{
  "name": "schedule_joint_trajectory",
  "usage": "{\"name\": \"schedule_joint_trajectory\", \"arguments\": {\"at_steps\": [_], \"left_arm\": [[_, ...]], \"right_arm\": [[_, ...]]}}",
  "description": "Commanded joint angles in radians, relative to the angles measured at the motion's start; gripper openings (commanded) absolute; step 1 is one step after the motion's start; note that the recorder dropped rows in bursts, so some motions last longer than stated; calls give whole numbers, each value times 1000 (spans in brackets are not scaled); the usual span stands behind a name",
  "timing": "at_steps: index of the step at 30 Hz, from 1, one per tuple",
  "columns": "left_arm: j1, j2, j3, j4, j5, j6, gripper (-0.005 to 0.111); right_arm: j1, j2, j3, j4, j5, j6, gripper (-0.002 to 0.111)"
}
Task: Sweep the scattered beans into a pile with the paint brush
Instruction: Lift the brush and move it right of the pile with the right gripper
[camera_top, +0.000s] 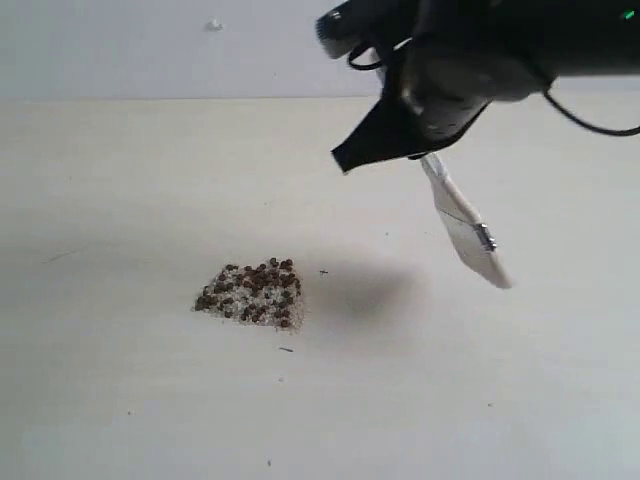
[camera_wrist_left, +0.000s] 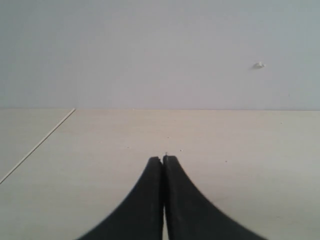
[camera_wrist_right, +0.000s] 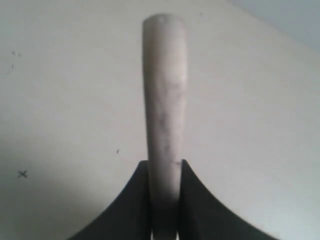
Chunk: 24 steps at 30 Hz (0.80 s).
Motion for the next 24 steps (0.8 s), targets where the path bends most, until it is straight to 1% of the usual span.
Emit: {"name": "schedule_joint_trajectory", "arguments": {"at_steps": [1,4,5,7,9,11,14,17,22,24], "left_arm": [[-3,-5,-1,-7,3,-5,0],[-3,-5,-1,-7,3,-5,0],[-3,-5,-1,-7,3,-5,0],[-3,-5,-1,-7,3,-5,0],[-3,-5,-1,-7,3,-5,0],[-3,-5,-1,-7,3,-5,0],[-3,-5,-1,-7,3,-5,0],[-3,-5,-1,-7,3,-5,0],[-3,-5,-1,-7,3,-5,0],[-3,-5,-1,-7,3,-5,0]], "right_arm": [[-239,-26,-30,566,-33,-529,0],[-393,-5,-58,988,39,-860,0],[-433,6,-63,1084,63,-945,0],[-488,28,-65,1294,101,-1075,0],[-526,61,-65,1444,139,-1182,0],[-541,96,-65,1520,155,-1210,0],[-543,159,-65,1544,166,-1214,0],[-543,233,-65,1576,235,-1256,0],[-543,333,-65,1825,466,-1578,0],[-543,359,-65,1882,466,-1638,0]]}}
